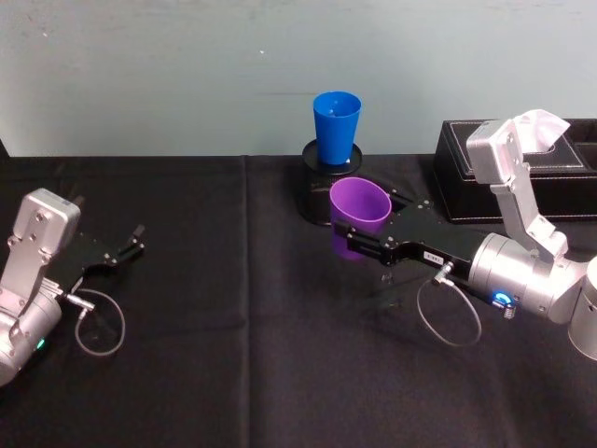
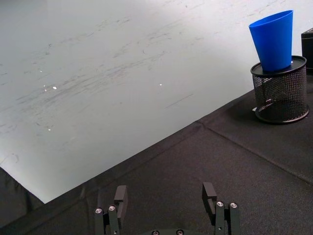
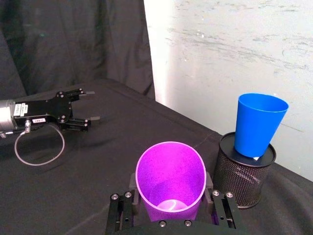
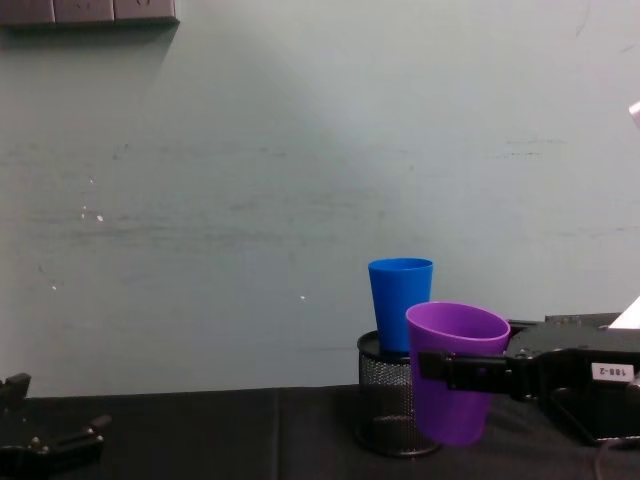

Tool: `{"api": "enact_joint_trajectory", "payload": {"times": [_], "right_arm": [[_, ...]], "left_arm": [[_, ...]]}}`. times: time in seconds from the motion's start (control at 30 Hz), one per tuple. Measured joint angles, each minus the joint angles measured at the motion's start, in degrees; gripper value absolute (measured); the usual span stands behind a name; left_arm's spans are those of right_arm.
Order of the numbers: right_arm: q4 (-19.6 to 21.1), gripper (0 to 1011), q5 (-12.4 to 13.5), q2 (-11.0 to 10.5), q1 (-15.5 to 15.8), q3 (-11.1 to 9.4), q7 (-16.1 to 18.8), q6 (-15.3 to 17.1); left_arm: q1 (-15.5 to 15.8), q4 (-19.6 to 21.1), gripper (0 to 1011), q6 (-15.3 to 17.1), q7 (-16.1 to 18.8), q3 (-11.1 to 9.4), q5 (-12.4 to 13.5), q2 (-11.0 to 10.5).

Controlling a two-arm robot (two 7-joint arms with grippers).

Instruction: Pick up one cup with a gripper and tap it against the other cup.

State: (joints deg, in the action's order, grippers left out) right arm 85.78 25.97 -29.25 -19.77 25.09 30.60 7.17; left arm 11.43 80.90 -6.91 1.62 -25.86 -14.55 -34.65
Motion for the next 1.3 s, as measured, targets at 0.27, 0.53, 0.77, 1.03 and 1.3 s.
{"api": "enact_joint_trajectory", "payload": {"times": [0.27, 0.53, 0.77, 1.03, 1.3], "right_arm": [[0.0, 726, 0.0, 0.0, 0.0, 0.0, 0.0, 0.0], [0.0, 726, 0.0, 0.0, 0.0, 0.0, 0.0, 0.0], [0.0, 726, 0.0, 0.0, 0.0, 0.0, 0.0, 0.0], [0.0, 726, 0.0, 0.0, 0.0, 0.0, 0.0, 0.0], [0.0, 726, 0.0, 0.0, 0.0, 0.0, 0.0, 0.0]], "left_arm": [[0.0, 0.0, 1000, 0.0, 0.0, 0.0, 0.0, 0.0], [0.0, 0.0, 1000, 0.0, 0.0, 0.0, 0.0, 0.0], [0.0, 0.0, 1000, 0.0, 0.0, 0.0, 0.0, 0.0], [0.0, 0.0, 1000, 0.0, 0.0, 0.0, 0.0, 0.0], [0.0, 0.0, 1000, 0.0, 0.0, 0.0, 0.0, 0.0]]}}
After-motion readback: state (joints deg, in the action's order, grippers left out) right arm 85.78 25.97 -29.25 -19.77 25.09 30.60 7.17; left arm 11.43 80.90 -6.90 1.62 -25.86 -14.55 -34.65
